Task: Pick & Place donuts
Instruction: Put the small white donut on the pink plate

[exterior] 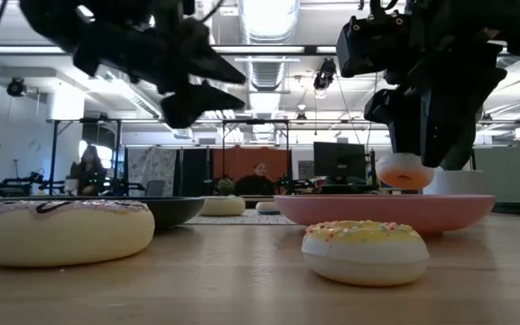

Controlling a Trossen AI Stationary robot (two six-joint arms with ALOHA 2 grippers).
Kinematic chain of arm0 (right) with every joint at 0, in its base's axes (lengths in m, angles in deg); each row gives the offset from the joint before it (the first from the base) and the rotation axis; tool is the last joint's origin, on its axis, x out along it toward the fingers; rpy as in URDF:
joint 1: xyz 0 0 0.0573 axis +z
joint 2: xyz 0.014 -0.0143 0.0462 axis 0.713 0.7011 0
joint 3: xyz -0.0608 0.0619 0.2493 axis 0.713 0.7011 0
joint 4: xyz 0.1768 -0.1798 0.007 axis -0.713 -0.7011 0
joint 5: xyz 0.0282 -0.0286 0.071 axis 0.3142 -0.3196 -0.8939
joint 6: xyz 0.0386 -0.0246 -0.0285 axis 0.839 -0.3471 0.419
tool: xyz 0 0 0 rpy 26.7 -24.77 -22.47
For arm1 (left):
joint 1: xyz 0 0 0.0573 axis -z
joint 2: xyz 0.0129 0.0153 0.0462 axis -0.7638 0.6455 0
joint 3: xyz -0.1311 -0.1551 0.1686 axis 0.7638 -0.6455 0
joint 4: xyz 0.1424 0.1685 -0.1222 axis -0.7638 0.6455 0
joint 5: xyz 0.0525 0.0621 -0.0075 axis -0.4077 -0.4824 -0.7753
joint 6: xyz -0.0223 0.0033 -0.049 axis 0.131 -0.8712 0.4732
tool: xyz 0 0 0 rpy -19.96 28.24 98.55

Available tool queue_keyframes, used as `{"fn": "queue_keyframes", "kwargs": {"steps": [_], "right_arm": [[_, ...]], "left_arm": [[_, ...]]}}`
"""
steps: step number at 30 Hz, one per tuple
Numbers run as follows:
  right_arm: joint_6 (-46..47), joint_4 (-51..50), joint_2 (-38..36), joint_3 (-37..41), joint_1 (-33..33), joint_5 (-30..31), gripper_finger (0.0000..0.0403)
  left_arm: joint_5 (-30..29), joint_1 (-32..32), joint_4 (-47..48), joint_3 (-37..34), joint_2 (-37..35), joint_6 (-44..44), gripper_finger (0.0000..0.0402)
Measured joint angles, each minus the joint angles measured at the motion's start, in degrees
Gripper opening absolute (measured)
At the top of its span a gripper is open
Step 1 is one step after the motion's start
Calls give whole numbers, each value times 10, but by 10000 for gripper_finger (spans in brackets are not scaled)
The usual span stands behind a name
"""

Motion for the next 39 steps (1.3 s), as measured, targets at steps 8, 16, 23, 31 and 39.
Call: {"fn": "queue_keyframes", "kwargs": {"steps": [8,16,23,31,39], "right_arm": [[-5,7,-5,0,0,0,224],[-9,32,-27,0,0,3,224],[-11,31,-24,4,0,3,224],[-11,31,-24,14,0,1,224],[-10,32,-23,21,1,0,224]], "left_arm": [[1,30,-8,93,129,-118,156],[-14,29,-11,196,234,-156,156],[7,45,-15,280,325,-132,156],[18,49,-20,317,358,-115,156],[21,49,-21,325,387,-107,156]]}}
